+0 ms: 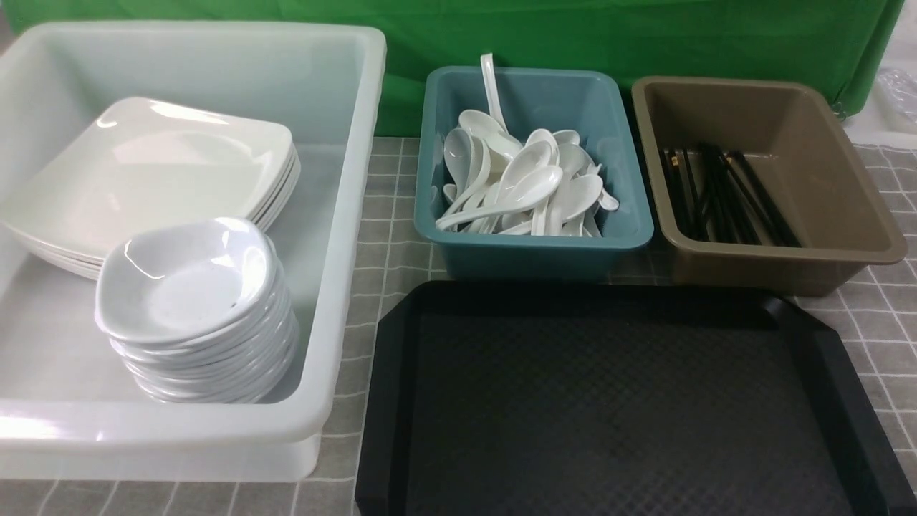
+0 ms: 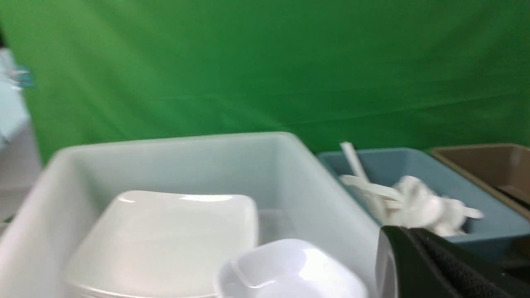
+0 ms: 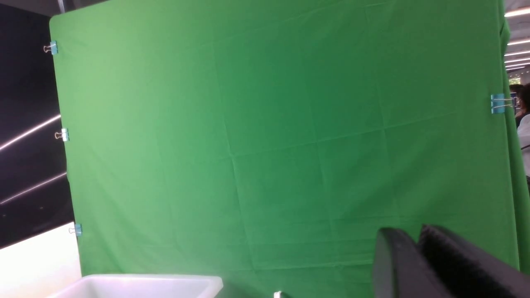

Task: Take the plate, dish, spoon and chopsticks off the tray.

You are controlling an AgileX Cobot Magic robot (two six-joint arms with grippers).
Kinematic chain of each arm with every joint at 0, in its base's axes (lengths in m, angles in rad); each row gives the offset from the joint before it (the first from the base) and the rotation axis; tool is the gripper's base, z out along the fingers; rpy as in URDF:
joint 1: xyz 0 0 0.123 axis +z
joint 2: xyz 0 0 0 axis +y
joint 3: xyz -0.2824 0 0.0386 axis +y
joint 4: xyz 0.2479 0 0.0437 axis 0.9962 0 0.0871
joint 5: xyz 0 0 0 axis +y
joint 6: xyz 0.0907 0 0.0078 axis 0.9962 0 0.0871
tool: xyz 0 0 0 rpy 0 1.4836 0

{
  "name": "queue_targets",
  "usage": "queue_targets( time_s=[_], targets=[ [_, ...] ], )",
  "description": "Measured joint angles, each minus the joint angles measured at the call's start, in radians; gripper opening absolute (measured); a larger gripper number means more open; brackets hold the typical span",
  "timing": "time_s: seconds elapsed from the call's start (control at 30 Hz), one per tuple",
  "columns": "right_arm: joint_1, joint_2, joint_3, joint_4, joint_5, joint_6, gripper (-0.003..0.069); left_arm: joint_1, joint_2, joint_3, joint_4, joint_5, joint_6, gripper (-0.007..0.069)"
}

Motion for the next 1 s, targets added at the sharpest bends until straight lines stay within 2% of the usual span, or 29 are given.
queue_targets(
  time_s=[0.17, 0.37, 0.7, 1.0],
  targets=[
    [0.000, 0.000, 0.000, 0.000, 0.000, 0.000, 0.0130, 0.091, -0.074, 0.205, 0.039, -0.159, -0.034, 0.0004],
    [0.000, 0.000, 0.000, 0.000, 0.000, 0.000, 0.0152, 0.095, -0.075, 0.343, 0.109, -0.166, -0.131, 0.0004],
    [0.000, 0.000, 0.000, 0.000, 0.000, 0.000, 0.0176, 0.038, -0.075, 0.417, 0.138, -0.173, -0.145, 0.0004],
    [0.000, 0.000, 0.000, 0.000, 0.000, 0.000, 0.0193, 0.036, -0.075, 0.417, 0.177, -0.173, -0.181, 0.0004]
  ],
)
